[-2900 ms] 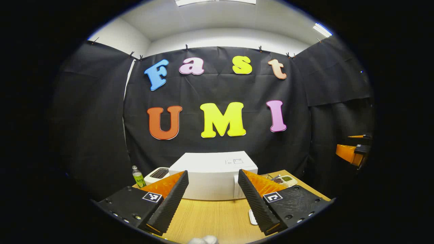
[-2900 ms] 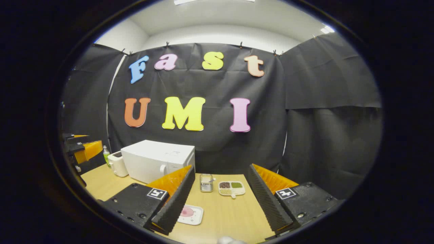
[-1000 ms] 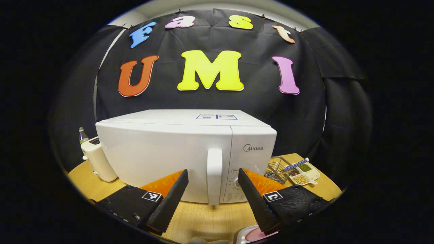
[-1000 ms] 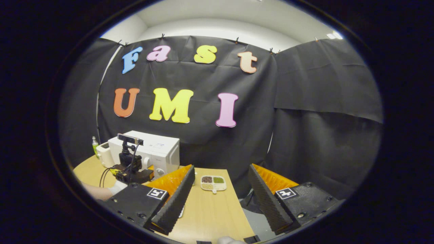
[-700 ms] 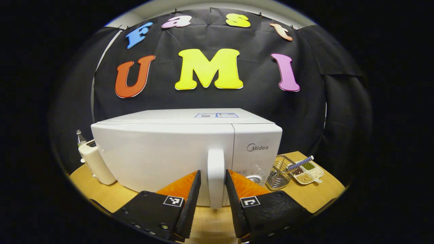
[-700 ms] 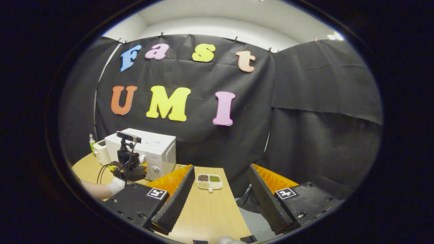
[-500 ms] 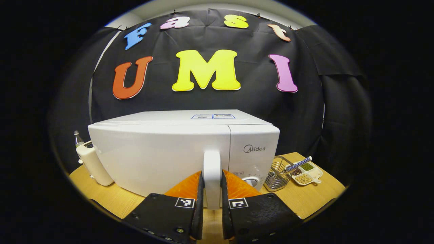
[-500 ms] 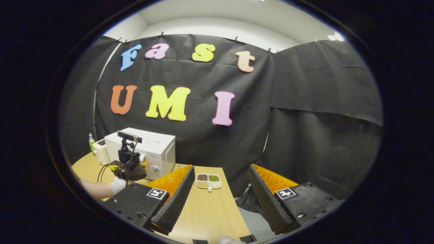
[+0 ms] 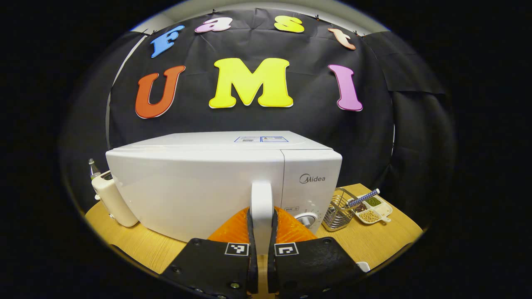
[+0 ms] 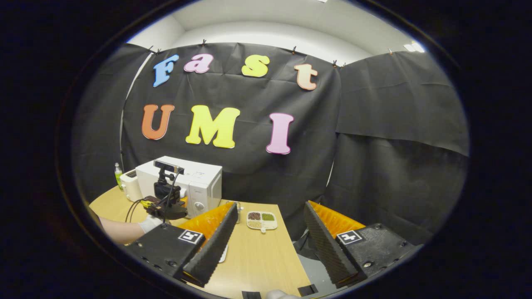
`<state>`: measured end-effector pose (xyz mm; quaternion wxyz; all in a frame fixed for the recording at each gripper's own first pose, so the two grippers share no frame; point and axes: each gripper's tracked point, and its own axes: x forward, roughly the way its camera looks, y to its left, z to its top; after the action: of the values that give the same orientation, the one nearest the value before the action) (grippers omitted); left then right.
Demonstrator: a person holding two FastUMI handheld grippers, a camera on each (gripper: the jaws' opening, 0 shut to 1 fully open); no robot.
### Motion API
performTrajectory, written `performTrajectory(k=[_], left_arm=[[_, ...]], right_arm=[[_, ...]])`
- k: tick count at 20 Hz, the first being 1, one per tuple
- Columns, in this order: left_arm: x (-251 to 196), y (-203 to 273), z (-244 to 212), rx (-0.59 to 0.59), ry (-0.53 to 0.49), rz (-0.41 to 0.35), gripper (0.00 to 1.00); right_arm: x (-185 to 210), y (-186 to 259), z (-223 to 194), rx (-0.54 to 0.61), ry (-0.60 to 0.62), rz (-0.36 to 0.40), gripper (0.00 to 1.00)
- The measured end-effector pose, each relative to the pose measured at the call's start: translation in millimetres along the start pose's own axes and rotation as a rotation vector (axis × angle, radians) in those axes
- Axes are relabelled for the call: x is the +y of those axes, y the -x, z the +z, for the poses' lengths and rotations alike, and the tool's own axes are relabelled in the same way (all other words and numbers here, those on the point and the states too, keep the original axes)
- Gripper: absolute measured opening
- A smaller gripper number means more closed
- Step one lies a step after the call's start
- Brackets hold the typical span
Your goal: Open the microwave oven with the left hand, put the food in, and close the microwave oven.
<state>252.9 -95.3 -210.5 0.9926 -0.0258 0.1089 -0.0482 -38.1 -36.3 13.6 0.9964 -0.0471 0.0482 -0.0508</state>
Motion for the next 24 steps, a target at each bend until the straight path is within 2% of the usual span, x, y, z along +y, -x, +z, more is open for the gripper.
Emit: performTrajectory(k=[1,5,6,8,12,14,17,21,23,24], left_arm=[[0,1,-2,0.008,0.004,-0.004,0.08],[6,44,-9,-0.026,-0.016,-0.021,0.08],[9,56,-12,-0.025,-0.013,-0.027,0.08],[18,82,-17,-0.016,-0.017,-0.027,0.08],[45,130,-29,-0.009,-0.05,-0.008,0.08],[60,149,-34,-0.006,-0.054,0.014,0.11],[85,176,-41,0.012,-0.051,0.071,0.13],[121,205,-49,0.029,-0.05,0.162,0.16],[141,218,-54,0.048,-0.049,0.213,0.2],[147,225,-54,0.053,-0.043,0.215,0.23]], right_arm=[[-1,1,1,-0.005,0.004,-0.003,1.0],[5,11,12,-0.04,-0.001,0.005,1.0],[9,13,12,-0.041,0.003,0.016,0.96],[19,14,12,-0.046,0.009,0.045,1.0],[51,17,10,-0.049,0.015,0.128,0.96],[65,16,6,-0.041,0.01,0.168,1.0],[81,18,5,-0.045,0.006,0.21,1.0],[92,19,1,-0.046,-0.002,0.24,1.0],[96,19,1,-0.043,-0.011,0.248,1.0],[98,20,1,-0.043,-0.016,0.25,1.0]])
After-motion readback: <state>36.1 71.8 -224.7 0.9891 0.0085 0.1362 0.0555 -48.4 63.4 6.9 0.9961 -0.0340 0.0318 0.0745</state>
